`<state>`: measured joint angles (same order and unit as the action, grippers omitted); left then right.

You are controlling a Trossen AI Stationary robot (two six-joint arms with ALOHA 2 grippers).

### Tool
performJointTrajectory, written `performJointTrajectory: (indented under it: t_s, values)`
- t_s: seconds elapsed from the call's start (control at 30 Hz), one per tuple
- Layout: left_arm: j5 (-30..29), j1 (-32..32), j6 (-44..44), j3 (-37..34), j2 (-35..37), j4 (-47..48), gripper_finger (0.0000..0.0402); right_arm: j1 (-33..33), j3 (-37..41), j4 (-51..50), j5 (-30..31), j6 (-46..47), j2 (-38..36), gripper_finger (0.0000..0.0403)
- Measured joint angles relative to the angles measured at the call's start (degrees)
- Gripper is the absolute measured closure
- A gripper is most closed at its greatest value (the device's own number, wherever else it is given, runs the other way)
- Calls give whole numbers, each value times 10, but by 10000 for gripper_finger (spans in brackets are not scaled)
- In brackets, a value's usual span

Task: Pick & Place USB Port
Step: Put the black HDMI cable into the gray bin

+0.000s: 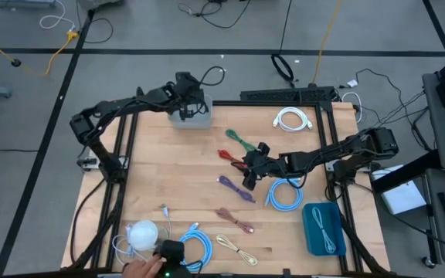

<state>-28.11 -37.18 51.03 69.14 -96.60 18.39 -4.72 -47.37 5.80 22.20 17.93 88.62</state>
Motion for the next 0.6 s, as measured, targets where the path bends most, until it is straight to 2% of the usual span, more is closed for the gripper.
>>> performJointTrajectory:
  t_s: [0.17, 0.33, 0.6]
  values:
    - [-4, -3, -5, -1, -30, -8, 352, -3, 0, 0, 0, -2, 0, 197]
    - [-5, 8, -1, -1, -59, -17, 379, -3, 0, 1, 1, -2, 0, 197]
    - [-9, 16, -8, -1, -73, -28, 380, -3, 0, 1, 1, -2, 0, 197]
